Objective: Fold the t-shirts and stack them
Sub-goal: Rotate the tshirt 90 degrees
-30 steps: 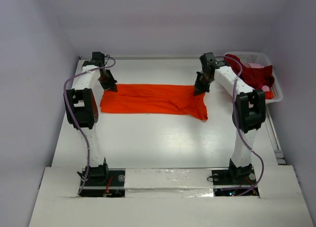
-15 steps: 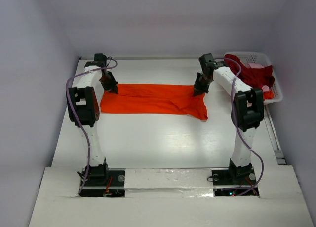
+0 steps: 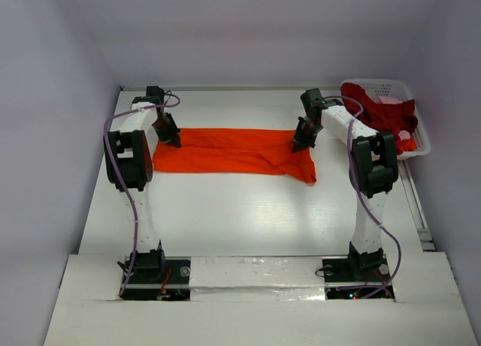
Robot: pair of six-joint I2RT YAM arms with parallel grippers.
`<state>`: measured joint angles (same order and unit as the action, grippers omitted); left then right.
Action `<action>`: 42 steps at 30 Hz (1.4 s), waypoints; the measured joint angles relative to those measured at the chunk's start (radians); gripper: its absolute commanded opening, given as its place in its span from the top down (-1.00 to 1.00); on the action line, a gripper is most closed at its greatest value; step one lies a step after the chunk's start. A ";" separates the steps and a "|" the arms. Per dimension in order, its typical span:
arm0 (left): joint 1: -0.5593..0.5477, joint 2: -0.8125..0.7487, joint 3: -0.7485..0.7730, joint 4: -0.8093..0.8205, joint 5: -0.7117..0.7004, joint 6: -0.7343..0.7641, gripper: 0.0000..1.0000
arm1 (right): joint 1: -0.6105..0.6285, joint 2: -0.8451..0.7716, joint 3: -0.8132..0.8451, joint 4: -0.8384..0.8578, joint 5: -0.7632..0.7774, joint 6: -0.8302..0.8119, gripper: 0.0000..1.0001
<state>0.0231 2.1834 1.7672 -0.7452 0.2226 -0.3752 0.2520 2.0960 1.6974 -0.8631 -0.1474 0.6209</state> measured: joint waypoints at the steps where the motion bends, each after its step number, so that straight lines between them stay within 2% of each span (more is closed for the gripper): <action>1: 0.000 0.004 0.000 0.000 0.000 0.000 1.00 | 0.000 0.000 -0.005 0.004 -0.002 0.005 1.00; 8: 0.000 0.041 0.005 -0.006 0.007 0.000 1.00 | 0.000 0.015 -0.009 0.008 -0.019 0.031 1.00; 19: 0.000 0.058 0.036 -0.034 0.003 0.001 1.00 | 0.000 0.136 0.095 0.007 -0.183 0.088 1.00; 35: -0.005 0.058 0.036 -0.035 -0.006 0.002 1.00 | -0.003 0.143 0.097 0.002 -0.149 0.106 1.00; 42: -0.008 0.058 0.035 -0.035 -0.014 0.002 1.00 | -0.011 0.179 0.159 -0.024 -0.144 0.110 1.00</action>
<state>0.0147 2.2414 1.8023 -0.7799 0.2089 -0.3737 0.2409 2.2753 1.8561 -0.8871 -0.2916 0.7311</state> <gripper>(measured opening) 0.003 0.010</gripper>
